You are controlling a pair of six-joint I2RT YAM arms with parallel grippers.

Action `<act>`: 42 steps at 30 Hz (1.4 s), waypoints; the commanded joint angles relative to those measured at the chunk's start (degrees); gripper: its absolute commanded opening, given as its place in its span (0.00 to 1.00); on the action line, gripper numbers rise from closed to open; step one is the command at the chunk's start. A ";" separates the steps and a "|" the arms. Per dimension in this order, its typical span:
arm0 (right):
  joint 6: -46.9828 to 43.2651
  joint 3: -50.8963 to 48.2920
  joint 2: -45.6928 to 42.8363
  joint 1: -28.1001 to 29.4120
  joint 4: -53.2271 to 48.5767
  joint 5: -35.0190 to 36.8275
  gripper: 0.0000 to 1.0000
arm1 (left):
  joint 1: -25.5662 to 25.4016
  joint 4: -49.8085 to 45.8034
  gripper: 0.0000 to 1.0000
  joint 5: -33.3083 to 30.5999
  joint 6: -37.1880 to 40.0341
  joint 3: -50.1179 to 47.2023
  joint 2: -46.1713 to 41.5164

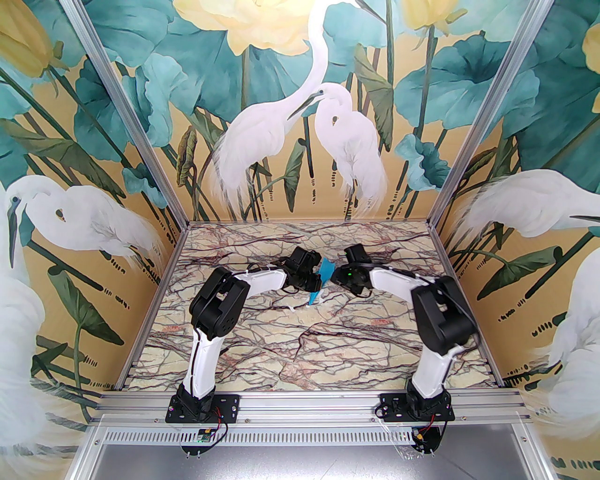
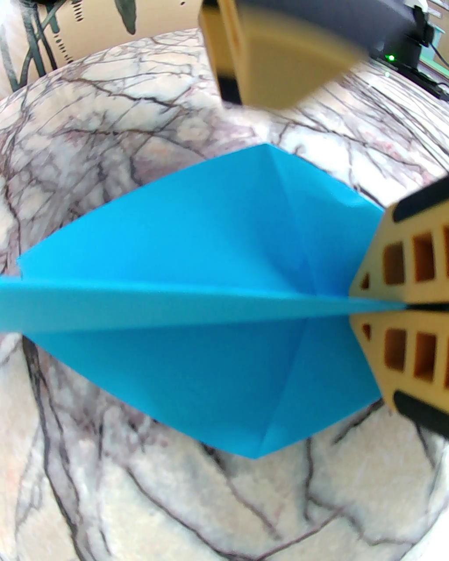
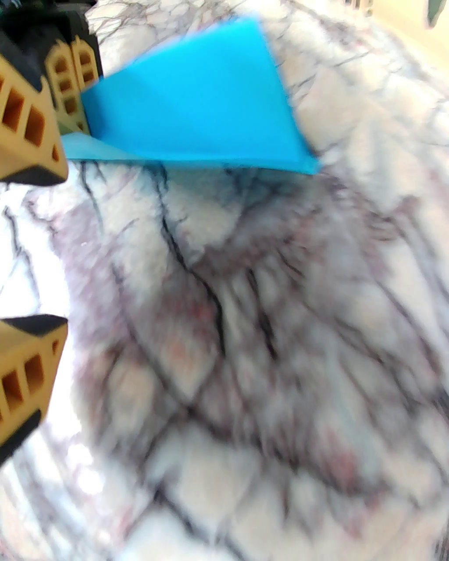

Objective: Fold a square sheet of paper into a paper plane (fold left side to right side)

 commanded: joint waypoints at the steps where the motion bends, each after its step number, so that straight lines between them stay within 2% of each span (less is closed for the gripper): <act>1: -0.69 -3.89 -5.63 -1.61 4.46 2.92 0.73 | -0.08 -1.87 0.00 -4.18 -0.45 0.58 -1.14; 2: -0.75 -5.18 -7.29 -2.21 5.84 2.56 0.83 | -0.14 -2.02 0.00 -5.92 -0.65 0.05 -2.37; 3: -0.86 -6.26 -8.57 -2.85 6.98 2.20 0.99 | 0.01 -2.20 0.00 -7.91 -0.87 -0.52 -3.68; 7: -1.38 -8.71 -12.22 -4.07 9.03 1.52 0.99 | 2.07 -3.39 0.00 -14.28 -2.59 -3.25 -9.15; 11: -2.49 -8.57 -12.88 -4.08 9.11 0.46 0.99 | 7.65 -6.99 0.00 -17.55 -4.52 -4.52 -12.65; 15: -2.57 -8.55 -12.29 -4.07 10.12 -1.33 0.99 | 13.62 -9.62 0.00 -20.62 -4.26 -4.89 -12.56; 21: -2.27 -9.29 -11.65 -4.02 12.01 -4.96 0.99 | 19.27 -10.76 0.00 -18.89 -3.83 -3.45 -8.32; 33: -2.16 -10.80 -12.62 -4.02 12.25 -4.93 0.99 | 19.84 -15.98 0.00 -19.44 -3.74 1.94 -0.28; 35: -2.12 -10.86 -12.47 -4.01 12.29 -4.90 0.99 | 19.80 -16.52 0.05 -19.47 -3.98 1.99 -0.09; 40: -1.83 -11.02 -11.92 -3.99 12.74 -5.16 0.99 | 19.78 -18.32 0.09 -20.68 -4.31 2.70 0.58; 42: -1.82 -11.02 -11.68 -4.08 12.73 -5.16 0.99 | 19.56 -19.48 0.18 -21.21 -4.28 3.22 1.04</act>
